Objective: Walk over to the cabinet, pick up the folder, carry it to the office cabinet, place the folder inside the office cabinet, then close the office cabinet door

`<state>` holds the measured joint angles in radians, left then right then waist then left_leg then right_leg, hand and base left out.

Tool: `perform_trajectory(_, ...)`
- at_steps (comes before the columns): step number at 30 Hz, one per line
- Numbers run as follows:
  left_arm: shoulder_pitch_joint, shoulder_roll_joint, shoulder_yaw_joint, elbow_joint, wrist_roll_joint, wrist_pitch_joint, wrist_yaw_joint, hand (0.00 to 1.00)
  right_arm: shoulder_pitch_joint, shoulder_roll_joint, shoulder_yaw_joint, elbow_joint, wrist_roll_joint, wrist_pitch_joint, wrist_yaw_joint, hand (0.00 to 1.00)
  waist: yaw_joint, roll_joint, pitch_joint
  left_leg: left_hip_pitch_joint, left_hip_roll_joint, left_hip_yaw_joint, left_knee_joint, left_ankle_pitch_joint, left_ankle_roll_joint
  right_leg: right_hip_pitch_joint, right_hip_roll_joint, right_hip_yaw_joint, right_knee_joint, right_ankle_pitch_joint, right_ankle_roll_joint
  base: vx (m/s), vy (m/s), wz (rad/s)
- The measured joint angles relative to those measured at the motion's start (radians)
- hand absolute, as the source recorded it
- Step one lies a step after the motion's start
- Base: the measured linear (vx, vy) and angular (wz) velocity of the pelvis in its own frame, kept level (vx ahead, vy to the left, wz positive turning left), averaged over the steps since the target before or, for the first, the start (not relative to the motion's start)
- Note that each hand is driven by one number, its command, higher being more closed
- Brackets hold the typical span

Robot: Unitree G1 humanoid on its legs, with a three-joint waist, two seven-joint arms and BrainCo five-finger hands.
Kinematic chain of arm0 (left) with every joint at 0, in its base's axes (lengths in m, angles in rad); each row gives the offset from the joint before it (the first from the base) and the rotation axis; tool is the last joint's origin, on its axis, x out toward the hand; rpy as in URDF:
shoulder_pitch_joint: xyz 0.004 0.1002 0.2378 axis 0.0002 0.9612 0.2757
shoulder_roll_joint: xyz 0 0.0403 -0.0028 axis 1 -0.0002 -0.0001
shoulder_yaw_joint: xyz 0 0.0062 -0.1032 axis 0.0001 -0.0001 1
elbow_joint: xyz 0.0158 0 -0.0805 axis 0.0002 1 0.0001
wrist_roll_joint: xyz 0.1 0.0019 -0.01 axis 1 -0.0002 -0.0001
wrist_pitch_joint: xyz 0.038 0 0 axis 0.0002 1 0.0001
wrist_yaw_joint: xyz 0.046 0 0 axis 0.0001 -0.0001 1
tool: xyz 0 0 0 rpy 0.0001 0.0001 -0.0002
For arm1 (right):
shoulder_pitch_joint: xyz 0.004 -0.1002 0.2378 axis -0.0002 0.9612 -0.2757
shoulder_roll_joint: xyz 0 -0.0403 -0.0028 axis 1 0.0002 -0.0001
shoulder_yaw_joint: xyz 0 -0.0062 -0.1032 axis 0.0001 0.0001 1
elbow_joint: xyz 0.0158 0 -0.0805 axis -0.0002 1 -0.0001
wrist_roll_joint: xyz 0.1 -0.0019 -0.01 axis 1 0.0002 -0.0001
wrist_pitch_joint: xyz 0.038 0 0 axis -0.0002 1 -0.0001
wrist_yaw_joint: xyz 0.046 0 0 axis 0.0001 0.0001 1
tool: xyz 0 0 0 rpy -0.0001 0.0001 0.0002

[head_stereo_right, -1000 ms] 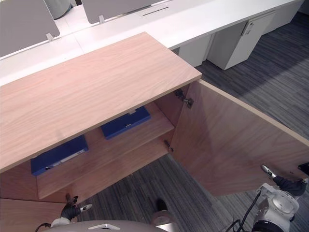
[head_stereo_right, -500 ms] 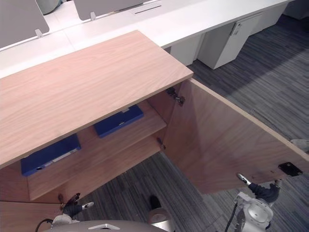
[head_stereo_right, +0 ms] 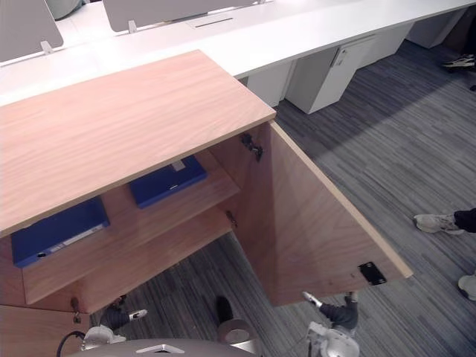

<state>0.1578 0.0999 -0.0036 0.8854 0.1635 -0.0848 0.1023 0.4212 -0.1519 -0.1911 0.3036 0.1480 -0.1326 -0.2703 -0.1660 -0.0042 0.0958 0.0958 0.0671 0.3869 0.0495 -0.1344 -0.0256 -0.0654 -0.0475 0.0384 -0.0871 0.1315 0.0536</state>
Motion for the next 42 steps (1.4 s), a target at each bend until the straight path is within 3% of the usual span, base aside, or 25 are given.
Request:
perform_trajectory(4, -0.023, -0.005, -0.014, 0.008, 0.017, 0.000, 0.002, 0.00, 0.016, -0.005, 0.157, 0.073, 0.001, 0.009, 0.006, 0.00, 0.002, -0.004, -0.001, -0.008, 0.000, -0.024, -0.008, 0.019, 0.001, -0.004, -0.001, -0.024, 0.000, 0.007, 0.001, -0.07, -0.045, 0.09)
perform_trajectory(7, -0.044, -0.010, -0.023, 0.008, 0.017, 0.001, 0.008, 0.00, 0.004, -0.029, 0.326, 0.104, -0.015, 0.015, 0.081, 0.00, 0.040, -0.005, -0.001, -0.008, -0.001, -0.036, -0.027, 0.037, -0.006, -0.006, -0.001, -0.039, 0.000, 0.008, 0.000, -0.09, -0.047, 0.12)
perform_trajectory(9, -0.048, -0.020, -0.032, 0.006, 0.017, 0.001, 0.024, 0.00, -0.061, -0.035, 0.451, 0.099, -0.083, 0.010, 0.166, 0.00, 0.061, -0.009, -0.004, -0.012, -0.005, -0.068, -0.039, 0.051, -0.005, -0.004, -0.003, -0.054, 0.000, 0.007, -0.001, -0.07, -0.034, 0.27)
perform_trajectory(15, -0.030, -0.038, -0.041, 0.007, 0.018, 0.006, 0.025, 0.00, -0.223, 0.053, 0.581, 0.107, -0.196, -0.004, 0.234, 0.00, 0.113, -0.022, -0.013, -0.011, -0.009, -0.102, -0.071, 0.079, -0.006, 0.001, -0.004, -0.075, 0.006, 0.006, 0.001, -0.03, -0.013, 0.19)
perform_trajectory(18, -0.031, -0.034, -0.038, 0.007, 0.018, 0.006, 0.026, 0.00, -0.255, 0.065, 0.570, 0.153, -0.219, -0.013, 0.240, 0.00, 0.117, -0.032, -0.016, -0.011, -0.017, -0.121, -0.072, 0.079, -0.005, 0.015, -0.014, -0.090, 0.007, 0.004, 0.015, 0.02, 0.043, 0.22)
perform_trajectory(24, -0.027, -0.016, -0.036, 0.008, 0.018, 0.008, 0.026, 0.00, -0.241, 0.058, 0.420, 0.288, -0.296, 0.010, 0.232, 0.00, 0.127, -0.067, -0.036, -0.010, -0.036, -0.146, -0.077, 0.072, 0.016, 0.029, -0.034, -0.111, 0.009, -0.007, 0.027, 0.05, 0.051, 0.12)
perform_trajectory(31, -0.029, 0.012, -0.034, 0.009, 0.017, 0.009, 0.024, 0.00, -0.245, 0.045, 0.311, 0.411, -0.351, 0.031, 0.194, 0.00, 0.130, -0.069, -0.039, -0.009, -0.059, -0.203, -0.071, 0.063, 0.030, 0.049, -0.060, -0.161, 0.040, -0.035, 0.047, 0.03, 0.036, 0.25)
perform_trajectory(42, -0.018, 0.009, 0.051, 0.050, -0.045, 0.016, 0.039, 0.00, -0.270, 0.068, 0.197, 0.547, -0.308, 0.067, 0.155, 0.00, 0.148, -0.079, -0.067, 0.016, -0.075, -0.276, -0.127, 0.105, 0.047, 0.065, -0.078, -0.224, 0.081, -0.080, 0.046, -0.03, -0.010, 0.20)
